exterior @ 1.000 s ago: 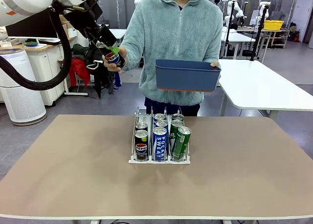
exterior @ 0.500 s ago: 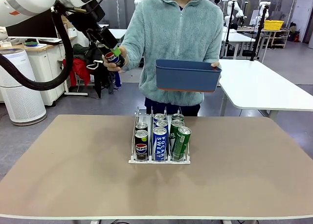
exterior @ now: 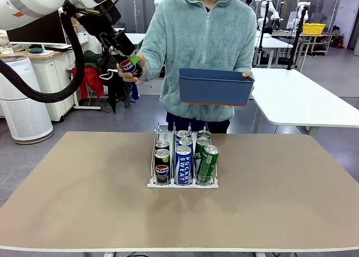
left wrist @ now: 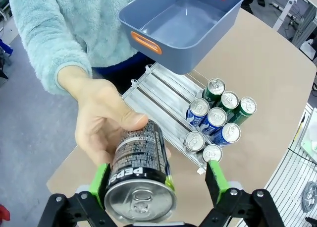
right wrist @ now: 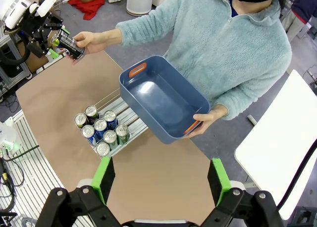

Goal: Fill the beverage cans into the dispenser.
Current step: Pick up the Pepsi coke handed by the human.

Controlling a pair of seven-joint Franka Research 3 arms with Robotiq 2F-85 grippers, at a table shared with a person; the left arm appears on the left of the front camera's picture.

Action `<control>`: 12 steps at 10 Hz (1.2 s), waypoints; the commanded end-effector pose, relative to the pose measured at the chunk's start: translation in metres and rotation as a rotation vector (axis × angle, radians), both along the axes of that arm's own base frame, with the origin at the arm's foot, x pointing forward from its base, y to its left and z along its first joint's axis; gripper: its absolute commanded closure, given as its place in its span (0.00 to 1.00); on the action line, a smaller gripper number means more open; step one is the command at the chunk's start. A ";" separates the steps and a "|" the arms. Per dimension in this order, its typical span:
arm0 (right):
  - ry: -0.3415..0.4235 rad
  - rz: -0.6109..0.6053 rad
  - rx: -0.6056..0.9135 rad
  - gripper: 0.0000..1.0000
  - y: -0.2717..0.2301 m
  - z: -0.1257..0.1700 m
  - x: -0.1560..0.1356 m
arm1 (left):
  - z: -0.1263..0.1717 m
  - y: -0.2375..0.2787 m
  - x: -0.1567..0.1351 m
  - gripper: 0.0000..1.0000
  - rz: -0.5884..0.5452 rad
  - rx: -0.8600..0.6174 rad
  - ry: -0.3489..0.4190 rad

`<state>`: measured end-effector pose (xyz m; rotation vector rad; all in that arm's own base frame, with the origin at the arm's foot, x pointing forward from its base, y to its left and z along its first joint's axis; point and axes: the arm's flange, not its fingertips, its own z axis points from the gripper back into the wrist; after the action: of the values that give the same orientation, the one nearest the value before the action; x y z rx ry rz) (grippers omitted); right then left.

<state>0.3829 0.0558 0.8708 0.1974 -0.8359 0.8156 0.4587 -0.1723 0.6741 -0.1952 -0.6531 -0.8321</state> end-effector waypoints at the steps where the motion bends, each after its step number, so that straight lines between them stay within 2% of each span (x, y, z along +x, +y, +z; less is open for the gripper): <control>1: 0.000 0.012 -0.006 0.00 0.001 0.000 -0.001 | 0.000 0.001 0.000 0.00 0.000 0.000 0.000; 2: 0.000 0.012 -0.006 0.00 0.001 0.000 -0.001 | -0.003 0.000 -0.002 0.00 0.006 0.018 0.008; 3: 0.000 0.012 -0.006 0.00 0.001 0.000 -0.001 | -0.003 0.001 -0.004 0.16 0.032 0.035 -0.002; 4: 0.000 0.012 -0.006 0.00 0.001 0.000 -0.001 | -0.001 0.003 -0.005 0.60 0.043 0.047 0.007; 5: 0.000 0.012 -0.006 0.00 0.001 0.000 -0.001 | 0.002 0.004 -0.005 0.76 0.051 0.043 -0.001; 6: 0.000 0.012 -0.006 0.00 0.001 0.000 -0.001 | 0.003 0.004 -0.005 1.00 0.052 0.046 -0.002; 8: 0.000 0.012 -0.006 0.00 0.001 0.000 -0.001 | 0.005 0.004 -0.006 1.00 0.052 0.046 0.002; 9: 0.000 0.012 -0.006 0.00 0.001 0.000 -0.001 | 0.004 0.003 -0.006 0.97 0.055 0.047 0.001; 10: 0.000 0.012 -0.006 0.00 0.001 0.000 -0.001 | 0.006 0.004 -0.006 1.00 0.052 0.038 -0.004; 12: 0.000 0.012 -0.006 0.00 0.001 0.000 -0.001 | 0.006 0.003 -0.005 1.00 0.049 0.026 -0.014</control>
<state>0.3829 0.0558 0.8708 0.1974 -0.8359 0.8156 0.4563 -0.1695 0.6792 -0.1480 -0.6507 -0.8004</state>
